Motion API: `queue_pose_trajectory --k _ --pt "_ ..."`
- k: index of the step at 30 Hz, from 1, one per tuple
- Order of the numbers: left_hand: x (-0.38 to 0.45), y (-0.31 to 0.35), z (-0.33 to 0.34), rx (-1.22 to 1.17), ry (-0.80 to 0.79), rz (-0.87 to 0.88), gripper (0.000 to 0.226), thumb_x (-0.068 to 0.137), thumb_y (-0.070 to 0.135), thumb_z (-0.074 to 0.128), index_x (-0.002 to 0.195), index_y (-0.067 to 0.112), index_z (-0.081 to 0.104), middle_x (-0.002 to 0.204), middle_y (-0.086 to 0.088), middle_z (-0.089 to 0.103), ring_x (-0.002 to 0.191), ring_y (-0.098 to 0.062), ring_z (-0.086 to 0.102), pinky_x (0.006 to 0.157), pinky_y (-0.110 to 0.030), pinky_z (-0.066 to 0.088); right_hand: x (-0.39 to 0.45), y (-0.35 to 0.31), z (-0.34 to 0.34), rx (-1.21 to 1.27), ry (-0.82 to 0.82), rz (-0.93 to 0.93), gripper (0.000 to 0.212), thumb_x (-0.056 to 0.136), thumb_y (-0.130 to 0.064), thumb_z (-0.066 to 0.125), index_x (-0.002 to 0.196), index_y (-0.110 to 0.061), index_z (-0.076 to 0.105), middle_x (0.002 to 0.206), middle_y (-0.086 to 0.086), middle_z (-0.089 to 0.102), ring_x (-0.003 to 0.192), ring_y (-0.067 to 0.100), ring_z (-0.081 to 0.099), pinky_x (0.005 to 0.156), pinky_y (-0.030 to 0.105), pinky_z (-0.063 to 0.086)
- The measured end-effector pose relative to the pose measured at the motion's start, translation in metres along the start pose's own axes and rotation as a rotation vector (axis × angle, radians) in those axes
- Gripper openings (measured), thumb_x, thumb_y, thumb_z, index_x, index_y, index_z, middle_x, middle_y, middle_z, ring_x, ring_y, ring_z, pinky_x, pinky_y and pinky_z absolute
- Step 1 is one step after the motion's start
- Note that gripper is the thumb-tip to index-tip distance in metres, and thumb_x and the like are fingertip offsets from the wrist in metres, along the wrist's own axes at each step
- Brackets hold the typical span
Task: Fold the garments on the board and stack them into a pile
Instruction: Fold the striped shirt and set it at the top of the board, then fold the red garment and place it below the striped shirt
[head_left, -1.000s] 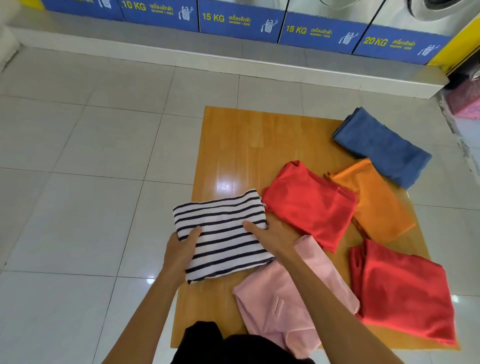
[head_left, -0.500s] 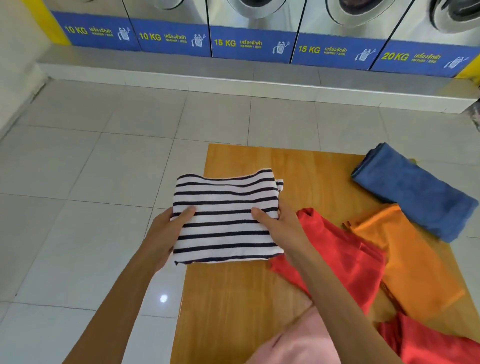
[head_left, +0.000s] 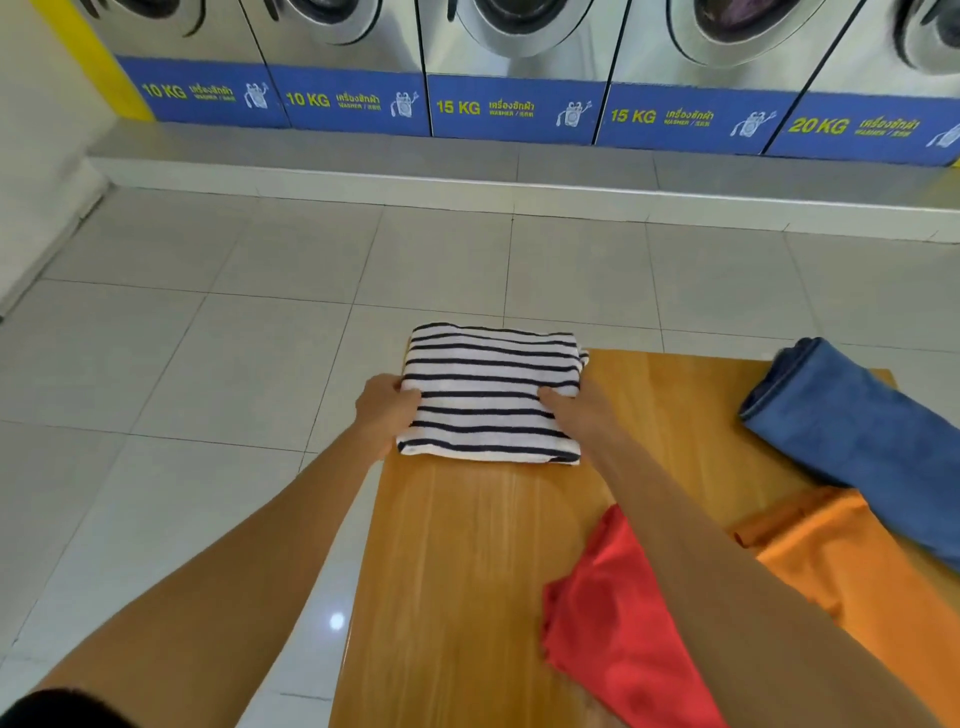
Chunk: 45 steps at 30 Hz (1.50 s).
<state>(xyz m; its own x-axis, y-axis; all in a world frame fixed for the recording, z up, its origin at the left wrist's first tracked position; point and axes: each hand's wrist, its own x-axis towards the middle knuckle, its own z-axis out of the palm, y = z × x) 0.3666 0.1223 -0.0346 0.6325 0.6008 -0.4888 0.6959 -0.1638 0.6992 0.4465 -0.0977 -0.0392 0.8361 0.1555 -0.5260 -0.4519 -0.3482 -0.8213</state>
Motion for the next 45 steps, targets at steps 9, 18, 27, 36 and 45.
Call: queue_pose_trajectory --k 9,18,27,36,45 --pt "-0.007 -0.021 0.011 0.0 0.117 0.025 0.031 0.093 0.017 0.053 0.121 0.009 0.062 0.11 -0.008 0.066 0.1 -0.025 0.064 0.08 -0.032 0.052 -0.003 0.015 -0.001 0.046 0.076 0.041 0.061 0.088 -0.033 0.074 0.138 -0.011 0.047 0.125 0.003 0.062 0.112 0.025 0.063 0.096 0.043 0.055" --pt "-0.108 -0.053 0.009 -0.061 0.092 0.024 0.006 0.085 0.014 0.053 0.087 0.019 0.056 0.081 -0.002 0.056 0.078 -0.027 0.058 0.061 -0.028 0.044 -0.115 0.049 -0.033 -0.366 0.235 -0.198 0.062 0.09 -0.047 0.066 0.139 -0.016 0.046 0.133 0.0 0.053 0.115 0.015 0.052 0.097 0.032 0.045" --pt "-0.201 -0.047 0.086 0.035 -0.382 0.222 0.039 0.091 0.047 0.053 0.1 0.011 0.065 0.093 -0.003 0.068 0.09 -0.023 0.065 0.073 -0.033 0.05 -0.242 0.163 -0.115 -0.284 0.75 0.164 0.051 0.085 -0.041 0.073 0.12 -0.006 0.059 0.118 0.018 0.063 0.113 0.038 0.058 0.1 0.049 0.045" --pt "-0.228 -0.058 0.124 0.268 -0.411 0.184 0.088 0.067 0.077 0.063 0.126 0.012 0.052 0.117 -0.002 0.062 0.103 -0.023 0.063 0.086 -0.038 0.054 -0.227 0.185 -0.133 0.063 0.761 0.47 0.089 0.068 -0.055 0.085 0.129 0.002 0.052 0.131 0.024 0.057 0.123 0.04 0.056 0.102 0.044 0.048" --pt "-0.205 -0.093 0.069 -0.044 -0.401 -0.056 0.063 0.066 0.067 0.074 0.107 0.019 0.067 0.097 0.005 0.072 0.09 -0.018 0.068 0.086 -0.039 0.057 -0.186 0.134 -0.082 -0.021 0.228 0.27 0.065 0.062 -0.041 0.09 0.116 -0.014 0.066 0.11 0.003 0.072 0.099 0.022 0.069 0.089 0.04 0.057"
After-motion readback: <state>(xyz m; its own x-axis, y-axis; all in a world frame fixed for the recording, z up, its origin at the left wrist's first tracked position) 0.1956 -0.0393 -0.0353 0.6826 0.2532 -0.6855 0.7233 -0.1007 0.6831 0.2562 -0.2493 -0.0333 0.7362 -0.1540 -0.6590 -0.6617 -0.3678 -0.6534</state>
